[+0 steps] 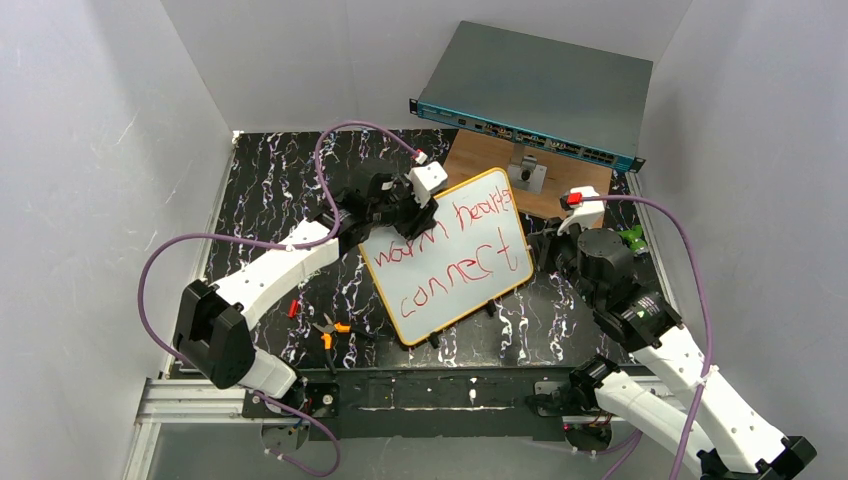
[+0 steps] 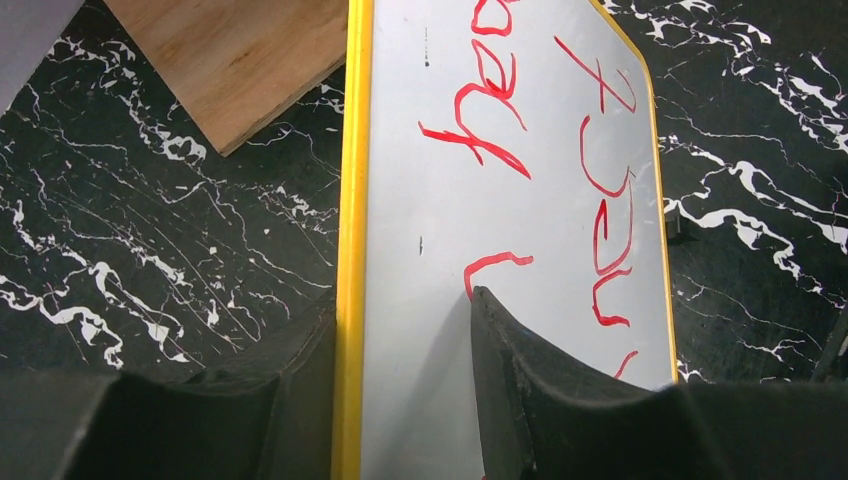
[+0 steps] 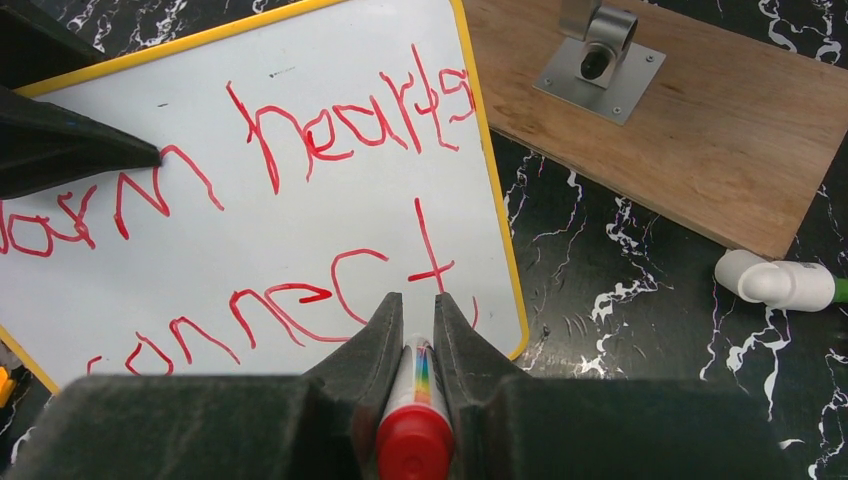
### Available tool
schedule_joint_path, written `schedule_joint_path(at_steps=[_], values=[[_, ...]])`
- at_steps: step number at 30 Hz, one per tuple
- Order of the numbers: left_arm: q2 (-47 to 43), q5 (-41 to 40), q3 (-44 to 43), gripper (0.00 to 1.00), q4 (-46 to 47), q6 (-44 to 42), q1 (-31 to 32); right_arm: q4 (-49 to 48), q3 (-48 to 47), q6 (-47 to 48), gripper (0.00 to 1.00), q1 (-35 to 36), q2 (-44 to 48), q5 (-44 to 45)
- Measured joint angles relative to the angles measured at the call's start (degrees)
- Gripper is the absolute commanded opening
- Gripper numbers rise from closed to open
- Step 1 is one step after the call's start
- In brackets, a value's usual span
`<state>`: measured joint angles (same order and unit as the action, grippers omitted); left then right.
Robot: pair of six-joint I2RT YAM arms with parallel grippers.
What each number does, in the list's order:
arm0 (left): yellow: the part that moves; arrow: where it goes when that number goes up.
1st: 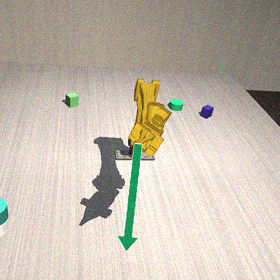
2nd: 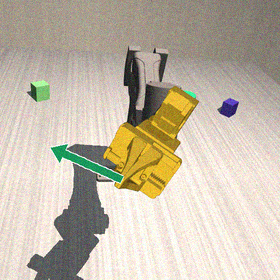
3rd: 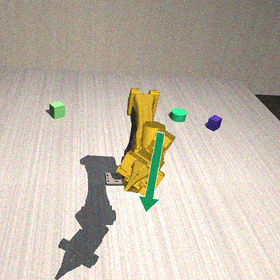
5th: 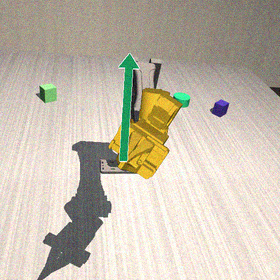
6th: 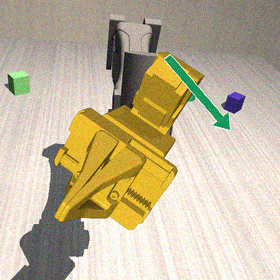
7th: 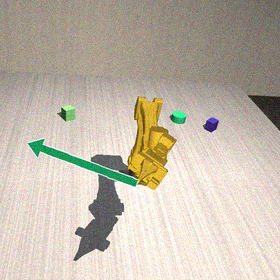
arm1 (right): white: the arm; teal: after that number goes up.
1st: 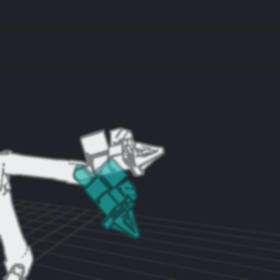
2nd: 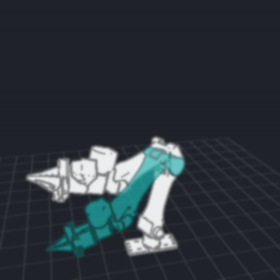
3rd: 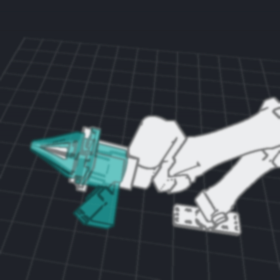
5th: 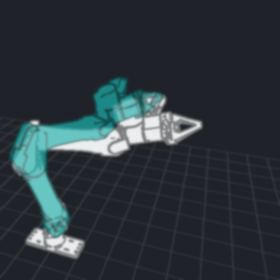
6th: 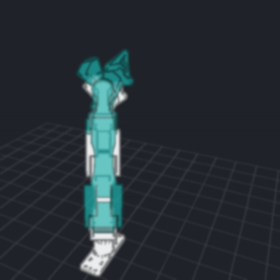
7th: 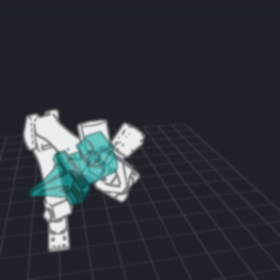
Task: Write a sentence on the whiteboard
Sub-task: Put down the whiteboard on the whiteboard stand.
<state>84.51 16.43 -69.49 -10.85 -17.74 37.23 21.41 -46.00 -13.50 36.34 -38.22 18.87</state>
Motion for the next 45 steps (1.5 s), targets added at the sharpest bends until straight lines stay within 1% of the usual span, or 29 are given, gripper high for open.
schedule_joint_path(at_steps=[7, 8, 13, 16, 26, 30, 39, 41, 45], values=[[0.1, -0.8, 0.5, 0.41, 0.8, 0.9, 0.0, 0.6, -0.1, 0.2, 0.01, 0.0, -0.8, -0.6], [0.1, -0.8, 0.5, 0.49, 0.8, 1.0, 0.0, 0.6, -0.1, 0.2, 0.01, 0.0, -0.9, -0.7], [0.5, -3.6, 2.4, 0.58, -0.7, -1.4, -0.7, 0.8, -0.1, 0.2, 0.01, 0.0, -0.9, -1.0], [0.5, -3.8, 3.0, 0.61, -2.0, -1.4, -1.6, 0.8, -0.1, 0.2, 0.01, 0.0, -0.8, -1.1], [0.2, -5.0, 3.2, 0.65, -4.0, -2.5, -1.7, 0.8, -0.1, 0.2, 0.01, 0.0, -0.2, -1.1], [0.2, -5.7, 2.9, 0.69, -5.1, -2.9, -1.6, 0.8, -0.1, 0.2, 0.01, 0.0, -0.1, -1.1], [0.5, -7.9, 1.4, 0.74, -9.1, -3.7, -1.3, 0.8, 0.0, 0.2, 0.01, 0.0, 0.5, -1.1], [0.7, -8.2, 1.0, 0.83, -9.8, -3.9, -1.3, 0.8, 0.1, 0.1, 0.01, 0.0, 0.6, -1.1], [1.4, -9.3, 0.6, 0.85, -11.7, -5.0, -1.0, 0.7, 0.3, 0.1, 0.01, 0.0, 1.0, -1.1]])
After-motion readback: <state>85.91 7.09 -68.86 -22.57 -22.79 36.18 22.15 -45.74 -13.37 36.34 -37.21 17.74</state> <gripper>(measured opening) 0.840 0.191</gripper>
